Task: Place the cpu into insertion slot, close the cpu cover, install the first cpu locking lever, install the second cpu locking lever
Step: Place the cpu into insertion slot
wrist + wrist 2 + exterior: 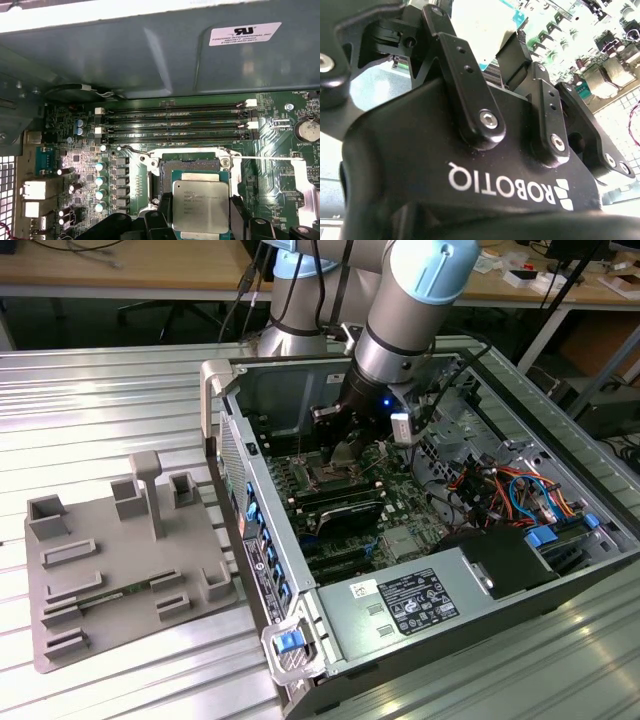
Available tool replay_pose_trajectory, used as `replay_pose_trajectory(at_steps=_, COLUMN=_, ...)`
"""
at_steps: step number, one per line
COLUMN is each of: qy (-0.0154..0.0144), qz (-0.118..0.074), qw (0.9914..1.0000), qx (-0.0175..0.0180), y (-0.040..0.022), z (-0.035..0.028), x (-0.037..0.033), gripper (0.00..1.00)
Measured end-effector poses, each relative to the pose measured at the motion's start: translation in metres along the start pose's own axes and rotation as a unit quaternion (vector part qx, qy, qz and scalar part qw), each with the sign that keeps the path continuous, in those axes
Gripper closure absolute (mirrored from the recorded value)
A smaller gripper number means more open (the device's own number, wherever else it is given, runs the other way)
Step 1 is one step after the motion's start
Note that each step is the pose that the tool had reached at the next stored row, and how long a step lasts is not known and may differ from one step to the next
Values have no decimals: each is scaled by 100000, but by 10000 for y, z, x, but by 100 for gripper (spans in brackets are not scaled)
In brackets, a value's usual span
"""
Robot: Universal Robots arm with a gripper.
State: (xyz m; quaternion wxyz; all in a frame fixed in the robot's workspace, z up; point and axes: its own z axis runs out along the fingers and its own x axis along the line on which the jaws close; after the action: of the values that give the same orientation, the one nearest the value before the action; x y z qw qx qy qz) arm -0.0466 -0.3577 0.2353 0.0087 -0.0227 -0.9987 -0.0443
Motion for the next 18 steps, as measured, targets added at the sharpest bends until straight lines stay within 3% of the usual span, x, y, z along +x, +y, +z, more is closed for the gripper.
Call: replay_pose_trajectory(at_steps=18, qy=-300, qz=3337, qw=99944, qx=-1, y=-1, z=9, x=0, gripper=45)
